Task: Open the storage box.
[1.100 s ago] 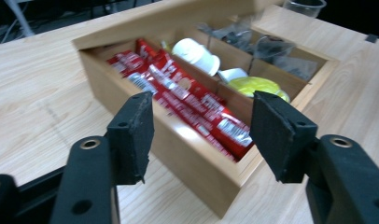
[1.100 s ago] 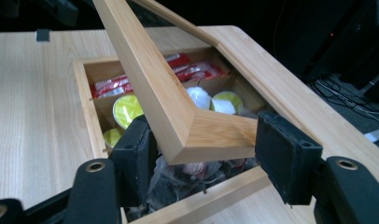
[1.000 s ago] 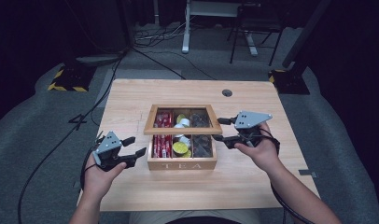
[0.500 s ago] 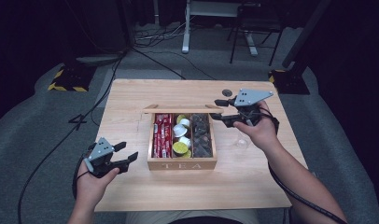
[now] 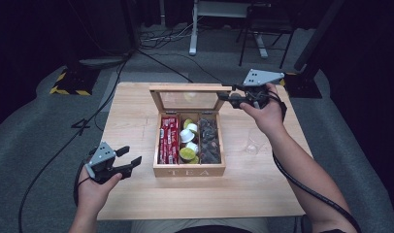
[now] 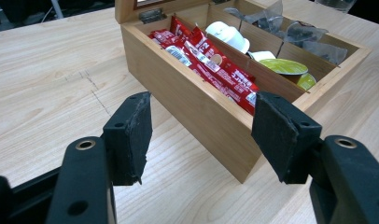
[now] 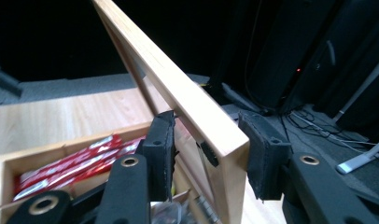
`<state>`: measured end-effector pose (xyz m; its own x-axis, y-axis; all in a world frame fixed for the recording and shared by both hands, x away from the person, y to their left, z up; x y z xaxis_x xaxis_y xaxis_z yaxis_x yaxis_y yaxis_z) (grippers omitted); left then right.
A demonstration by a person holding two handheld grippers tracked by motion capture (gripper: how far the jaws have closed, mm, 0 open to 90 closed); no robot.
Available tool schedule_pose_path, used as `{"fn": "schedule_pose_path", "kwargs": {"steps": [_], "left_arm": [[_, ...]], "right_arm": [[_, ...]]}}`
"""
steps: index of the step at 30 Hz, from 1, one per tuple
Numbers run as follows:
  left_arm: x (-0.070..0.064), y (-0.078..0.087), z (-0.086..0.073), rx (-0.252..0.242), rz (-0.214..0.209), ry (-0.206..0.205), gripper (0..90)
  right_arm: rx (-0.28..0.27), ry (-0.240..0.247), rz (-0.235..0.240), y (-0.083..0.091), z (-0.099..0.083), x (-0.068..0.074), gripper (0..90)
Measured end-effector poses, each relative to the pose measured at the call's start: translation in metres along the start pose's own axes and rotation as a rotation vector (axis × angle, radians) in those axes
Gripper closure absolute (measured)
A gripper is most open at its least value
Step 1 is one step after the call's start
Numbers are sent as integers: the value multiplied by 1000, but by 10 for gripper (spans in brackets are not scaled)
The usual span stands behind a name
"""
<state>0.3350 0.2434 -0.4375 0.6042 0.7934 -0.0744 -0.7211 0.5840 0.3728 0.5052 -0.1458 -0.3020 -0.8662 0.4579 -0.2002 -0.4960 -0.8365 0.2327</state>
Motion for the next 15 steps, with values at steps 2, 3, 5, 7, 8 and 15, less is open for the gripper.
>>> {"fn": "schedule_pose_path", "kwargs": {"steps": [2,3,5,7,8,15], "left_arm": [[1,0,0,-2,-1,3,385],[2,-1,0,-4,-2,5,384],[3,-2,1,-4,-3,7,383],[4,-4,1,-5,-8,11,382],[5,-5,1,-1,-10,13,382],[7,-11,1,17,-16,14,374]], "right_arm": [[-4,-5,-7,-1,2,-3,577],[-6,-9,-14,-3,3,-7,579],[-9,-17,-26,-5,7,-13,583],[-7,-25,-42,-9,9,-19,582],[-7,-30,-47,-10,10,-21,580],[-18,-83,-82,-24,12,-43,572]]}}
Point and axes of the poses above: each handheld gripper's, and its own axes: y roughly backward along the jaws, z roughly out of its top, x roughly to its left, the point moved 3 cm from there along -y, roughly forward along the jaws, and after that the axes turned 7 degrees about -x, right-handed, at the moved point
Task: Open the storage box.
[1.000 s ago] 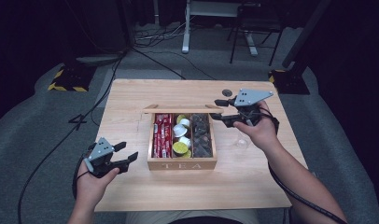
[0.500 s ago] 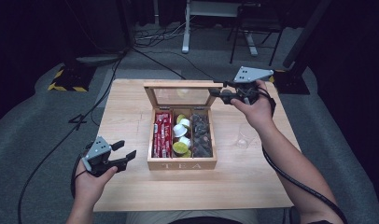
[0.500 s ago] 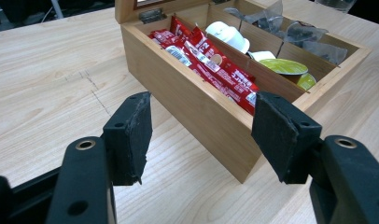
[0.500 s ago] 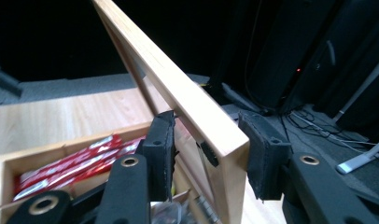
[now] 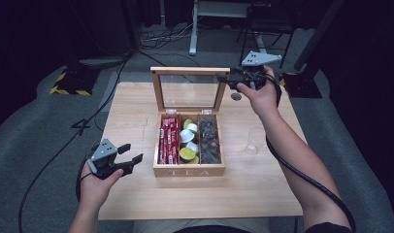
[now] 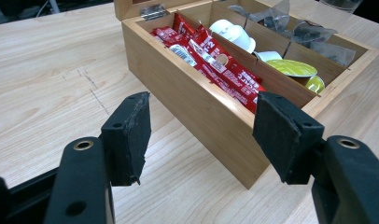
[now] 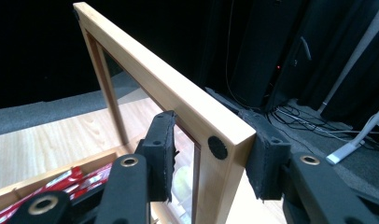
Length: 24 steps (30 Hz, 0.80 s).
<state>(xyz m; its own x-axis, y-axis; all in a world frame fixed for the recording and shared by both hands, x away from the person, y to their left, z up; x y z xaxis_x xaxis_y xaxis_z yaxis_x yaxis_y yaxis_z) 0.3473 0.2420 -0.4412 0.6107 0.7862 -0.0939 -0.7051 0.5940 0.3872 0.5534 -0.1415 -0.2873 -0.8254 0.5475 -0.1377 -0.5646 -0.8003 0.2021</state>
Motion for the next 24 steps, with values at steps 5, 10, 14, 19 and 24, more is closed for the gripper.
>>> {"fn": "schedule_pose_path", "kwargs": {"steps": [5,10,14,19,24], "left_arm": [[1,-3,0,5,-6,2,373],[1,-4,0,5,-10,5,371],[0,-3,0,-6,-20,18,388],[-1,1,2,-16,-20,19,379],[3,1,-2,7,-19,34,364]], "right_arm": [[3,-46,-20,-14,2,-16,553],[2,-61,-38,-22,1,-24,537],[0,-66,-54,-28,1,-29,523],[2,-82,-80,-38,-2,-38,506],[9,-80,-102,-45,-3,-43,491]]}}
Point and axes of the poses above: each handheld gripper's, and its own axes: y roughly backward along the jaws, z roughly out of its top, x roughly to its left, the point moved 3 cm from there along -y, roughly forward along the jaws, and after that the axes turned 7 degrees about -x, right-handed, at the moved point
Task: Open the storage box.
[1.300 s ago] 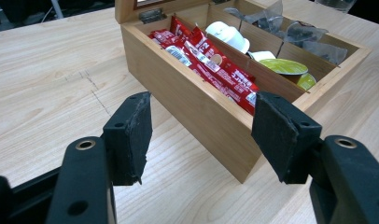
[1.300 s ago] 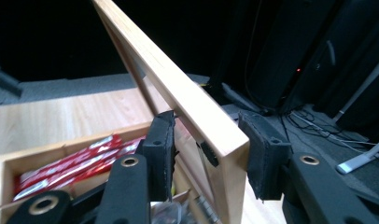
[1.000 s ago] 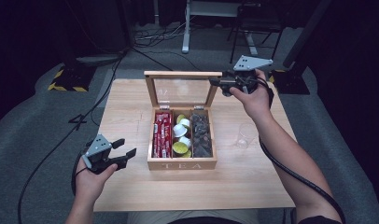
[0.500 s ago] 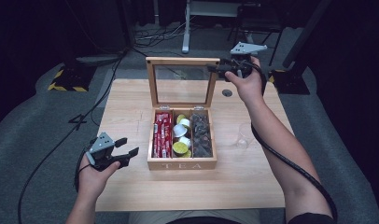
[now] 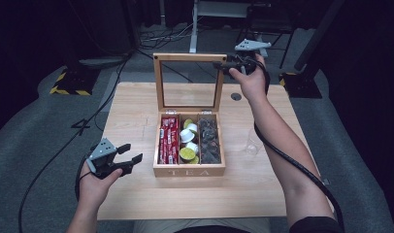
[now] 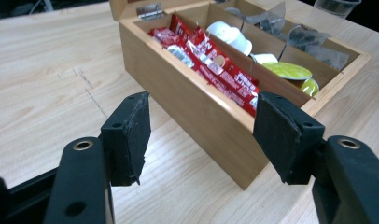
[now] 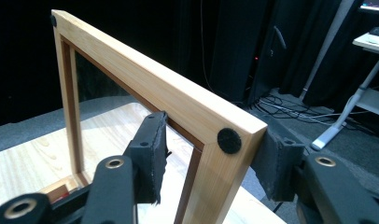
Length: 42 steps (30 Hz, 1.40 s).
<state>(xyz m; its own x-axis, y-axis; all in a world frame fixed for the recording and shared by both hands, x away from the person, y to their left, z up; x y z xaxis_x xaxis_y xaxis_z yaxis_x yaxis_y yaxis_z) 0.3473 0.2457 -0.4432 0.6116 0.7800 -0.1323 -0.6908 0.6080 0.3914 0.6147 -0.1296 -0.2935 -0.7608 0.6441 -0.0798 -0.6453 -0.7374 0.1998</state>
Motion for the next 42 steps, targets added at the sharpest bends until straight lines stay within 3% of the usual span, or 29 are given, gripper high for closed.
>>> {"fn": "schedule_pose_path", "kwargs": {"steps": [10,19,25,33,37,42], "left_arm": [[8,-7,-8,75,26,10,338],[12,-7,-13,90,24,28,337],[13,-8,-14,93,19,31,342],[13,-8,-15,104,22,32,337],[15,-10,-16,109,25,34,336],[17,-17,-17,131,31,18,331]], "right_arm": [[30,-31,-48,-22,-6,-15,454],[63,-58,-69,-38,-15,-25,425],[73,-71,-64,-39,-17,-28,405],[63,-82,-76,-29,-15,-28,354],[43,-95,-69,-15,-15,-26,343],[33,-91,-22,10,-14,-17,346]]}}
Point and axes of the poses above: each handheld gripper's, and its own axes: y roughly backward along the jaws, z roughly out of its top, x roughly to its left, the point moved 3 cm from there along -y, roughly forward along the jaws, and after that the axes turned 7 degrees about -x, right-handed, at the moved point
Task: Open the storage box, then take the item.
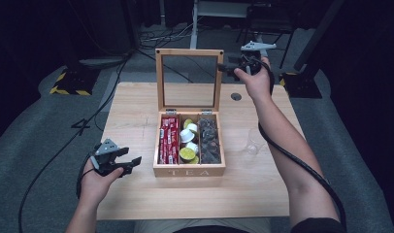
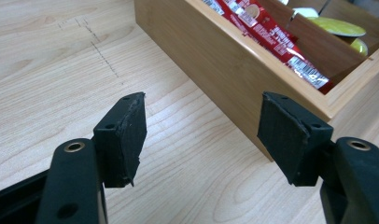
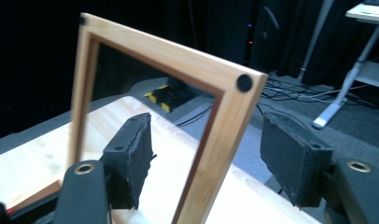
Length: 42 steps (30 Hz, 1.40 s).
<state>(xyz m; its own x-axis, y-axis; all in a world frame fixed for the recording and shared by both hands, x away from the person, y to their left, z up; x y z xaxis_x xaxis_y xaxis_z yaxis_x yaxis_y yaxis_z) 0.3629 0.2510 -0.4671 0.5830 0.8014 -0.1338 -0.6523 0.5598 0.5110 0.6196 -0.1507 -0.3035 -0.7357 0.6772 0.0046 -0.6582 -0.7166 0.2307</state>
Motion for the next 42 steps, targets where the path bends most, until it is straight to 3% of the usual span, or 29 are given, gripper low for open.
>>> {"fn": "schedule_pose_path", "kwargs": {"steps": [3,4,7,9,10,13,16,19,28,34,42], "left_arm": [[-1,-3,2,14,1,-3,313],[-1,-4,2,22,0,-21,313],[-1,-5,3,24,3,-18,308],[-1,-4,4,24,1,-21,307],[-1,-4,4,24,1,-21,307],[-2,-3,4,22,1,-13,306],[-2,-4,5,23,-5,-11,305],[-5,-7,2,36,-9,-12,303],[-6,-12,-4,73,-12,-31,292],[-3,-23,-17,141,-15,-34,268],[-1,-30,-23,177,-13,-28,247]], "right_arm": [[8,-11,41,24,2,10,350],[8,-11,41,24,2,10,350],[5,-8,74,43,2,20,352],[15,-7,113,61,-2,33,356],[15,-7,113,61,-2,33,356],[44,-8,163,82,-17,51,360],[56,-4,181,89,-24,58,360],[88,-17,220,101,-44,74,360],[174,-16,257,104,-84,102,361],[234,-18,279,91,-109,117,361],[338,-16,328,72,-139,132,360]]}}
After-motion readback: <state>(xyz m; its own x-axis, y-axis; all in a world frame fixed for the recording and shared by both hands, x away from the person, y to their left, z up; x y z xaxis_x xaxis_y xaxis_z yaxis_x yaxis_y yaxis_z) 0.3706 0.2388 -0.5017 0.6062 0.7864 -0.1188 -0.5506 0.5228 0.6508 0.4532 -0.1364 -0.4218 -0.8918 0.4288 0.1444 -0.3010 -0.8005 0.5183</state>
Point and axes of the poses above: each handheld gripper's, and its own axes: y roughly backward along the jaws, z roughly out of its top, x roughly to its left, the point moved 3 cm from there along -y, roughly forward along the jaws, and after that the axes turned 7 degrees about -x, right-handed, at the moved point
